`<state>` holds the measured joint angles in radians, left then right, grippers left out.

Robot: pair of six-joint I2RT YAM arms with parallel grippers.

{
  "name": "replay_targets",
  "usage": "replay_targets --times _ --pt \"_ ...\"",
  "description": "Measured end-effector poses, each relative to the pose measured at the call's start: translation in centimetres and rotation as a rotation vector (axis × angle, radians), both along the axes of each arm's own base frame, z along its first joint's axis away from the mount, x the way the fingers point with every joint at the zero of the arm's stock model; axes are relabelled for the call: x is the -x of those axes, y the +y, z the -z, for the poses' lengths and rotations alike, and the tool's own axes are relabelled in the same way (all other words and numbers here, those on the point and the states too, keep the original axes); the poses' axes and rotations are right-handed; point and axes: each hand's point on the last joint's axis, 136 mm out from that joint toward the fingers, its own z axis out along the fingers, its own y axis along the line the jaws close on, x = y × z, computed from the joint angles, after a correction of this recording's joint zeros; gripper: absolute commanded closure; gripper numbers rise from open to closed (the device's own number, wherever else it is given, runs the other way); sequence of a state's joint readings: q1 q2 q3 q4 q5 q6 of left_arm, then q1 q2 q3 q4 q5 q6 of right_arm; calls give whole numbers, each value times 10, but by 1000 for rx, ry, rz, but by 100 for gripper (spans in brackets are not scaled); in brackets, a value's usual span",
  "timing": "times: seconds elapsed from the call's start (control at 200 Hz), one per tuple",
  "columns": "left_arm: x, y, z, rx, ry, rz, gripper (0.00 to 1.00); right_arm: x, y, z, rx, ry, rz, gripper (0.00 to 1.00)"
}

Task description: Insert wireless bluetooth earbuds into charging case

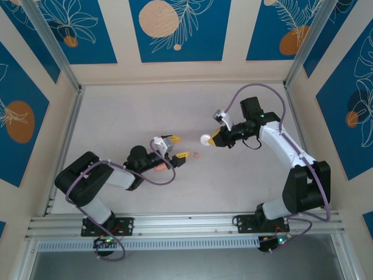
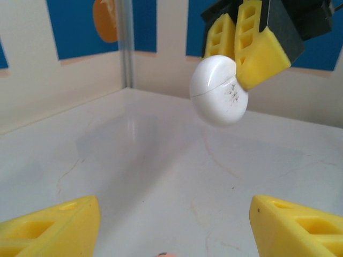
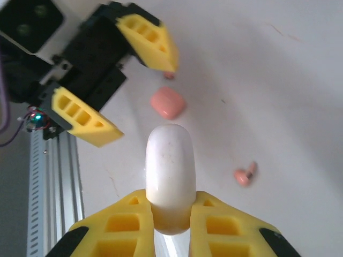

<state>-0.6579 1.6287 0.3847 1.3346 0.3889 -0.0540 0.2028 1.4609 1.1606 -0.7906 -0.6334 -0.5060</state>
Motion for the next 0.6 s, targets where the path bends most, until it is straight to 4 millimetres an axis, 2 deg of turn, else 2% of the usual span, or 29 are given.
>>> replay_targets --times 0.17,0.35,0.6 --pt "-13 7 18 -50 56 -82 29 -11 -24 24 72 135 113 88" --pt "-21 12 40 -128 132 -139 29 -18 -36 52 166 255 161 88" --pt "-26 20 52 -205 192 -189 28 -26 -53 94 281 415 196 88"
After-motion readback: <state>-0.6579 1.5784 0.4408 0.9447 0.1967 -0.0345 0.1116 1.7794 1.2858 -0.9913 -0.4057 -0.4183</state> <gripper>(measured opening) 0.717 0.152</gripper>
